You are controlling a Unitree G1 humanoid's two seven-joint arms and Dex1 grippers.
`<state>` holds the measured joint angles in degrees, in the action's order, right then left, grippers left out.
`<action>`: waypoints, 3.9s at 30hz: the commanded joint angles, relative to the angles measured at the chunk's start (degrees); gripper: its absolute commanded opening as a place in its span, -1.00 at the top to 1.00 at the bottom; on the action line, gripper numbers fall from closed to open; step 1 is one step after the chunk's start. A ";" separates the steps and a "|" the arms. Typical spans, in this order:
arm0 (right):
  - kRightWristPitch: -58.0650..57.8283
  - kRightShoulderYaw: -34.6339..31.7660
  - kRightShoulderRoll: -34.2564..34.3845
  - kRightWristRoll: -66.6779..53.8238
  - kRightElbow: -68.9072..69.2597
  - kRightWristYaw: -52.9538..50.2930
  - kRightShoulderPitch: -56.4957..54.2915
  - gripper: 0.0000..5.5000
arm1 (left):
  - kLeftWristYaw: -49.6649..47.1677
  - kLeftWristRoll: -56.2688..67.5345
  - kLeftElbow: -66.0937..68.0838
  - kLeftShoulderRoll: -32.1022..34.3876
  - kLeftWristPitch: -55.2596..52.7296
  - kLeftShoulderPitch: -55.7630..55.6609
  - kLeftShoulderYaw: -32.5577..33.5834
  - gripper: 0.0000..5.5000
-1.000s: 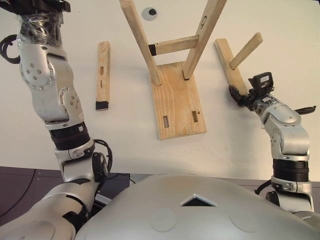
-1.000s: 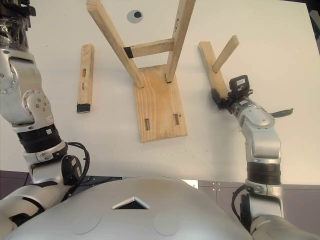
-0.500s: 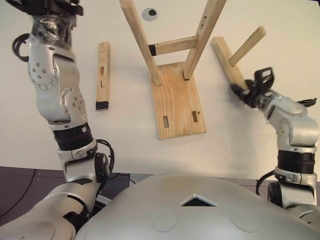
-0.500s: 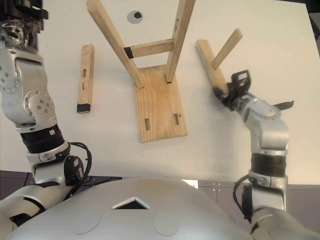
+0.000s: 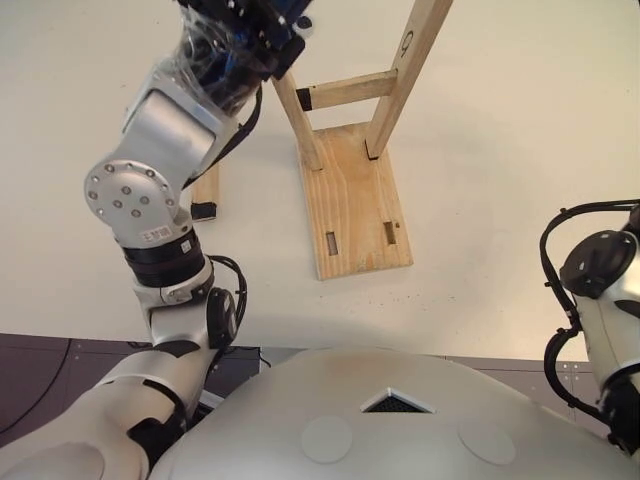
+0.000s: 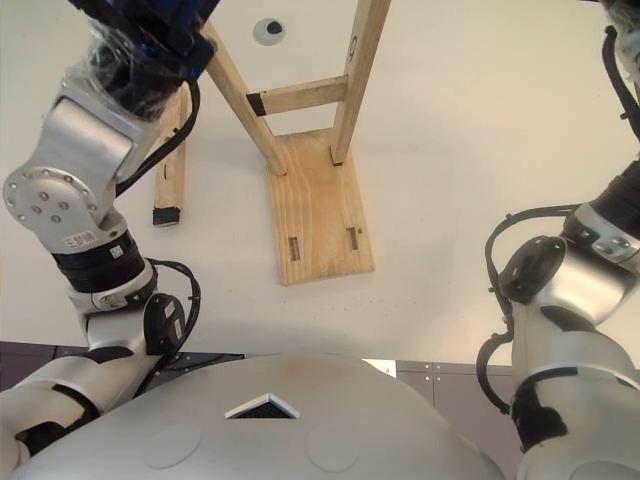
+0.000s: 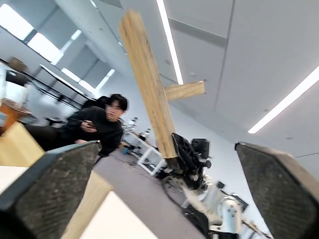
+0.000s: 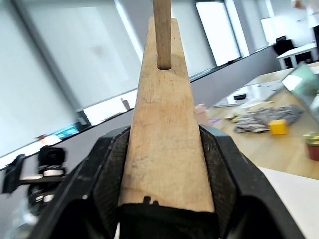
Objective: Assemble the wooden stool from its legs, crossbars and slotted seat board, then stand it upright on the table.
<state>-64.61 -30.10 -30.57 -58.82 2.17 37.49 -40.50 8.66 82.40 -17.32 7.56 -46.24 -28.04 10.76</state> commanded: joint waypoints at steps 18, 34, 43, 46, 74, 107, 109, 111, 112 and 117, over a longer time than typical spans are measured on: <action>-8.09 5.32 -2.19 -23.33 7.19 -2.69 3.99 0.27 | 3.08 7.54 6.74 -3.73 0.91 -10.52 -2.49 -0.56; -3.95 8.59 -2.62 -28.92 8.79 -8.08 5.59 0.27 | 4.42 3.95 7.41 -4.14 3.45 -10.82 -1.93 0.22; -1.71 10.67 -6.53 -20.47 5.49 -3.64 10.32 -0.30 | 12.43 -10.83 -1.97 3.54 8.47 -4.02 -1.85 0.26; 0.54 11.21 -10.01 -14.05 3.42 1.64 13.93 -0.31 | 19.81 -16.27 -6.01 9.88 8.44 3.27 -2.82 0.26; 0.83 13.72 -12.99 -0.32 -4.51 9.88 16.01 -0.31 | 41.80 -48.22 -10.36 16.76 33.10 45.45 -14.36 0.26; 0.48 12.80 -8.82 -0.06 4.02 3.01 26.22 -0.31 | 29.73 -69.59 -4.35 37.11 16.98 48.58 -34.89 0.27; 0.23 13.04 -8.94 -0.06 4.28 3.06 26.47 -0.31 | 30.00 -70.60 -2.56 38.01 18.38 49.94 -36.30 0.27; 0.20 13.41 -8.89 0.13 4.11 3.10 26.32 -0.31 | 30.36 -70.96 -1.03 38.15 18.23 50.43 -38.05 0.27; 0.25 13.73 -8.88 0.31 3.98 3.21 26.13 -0.31 | 30.31 -70.99 0.15 37.95 18.07 50.63 -38.88 0.27; 0.35 14.24 -9.08 0.63 3.77 3.19 25.89 -0.31 | 30.90 -66.68 2.06 37.55 16.91 50.97 -37.25 0.27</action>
<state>-63.24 -16.97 -40.44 -58.48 4.62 41.01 -14.29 39.85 22.97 -33.55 38.74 -13.37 12.12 -18.29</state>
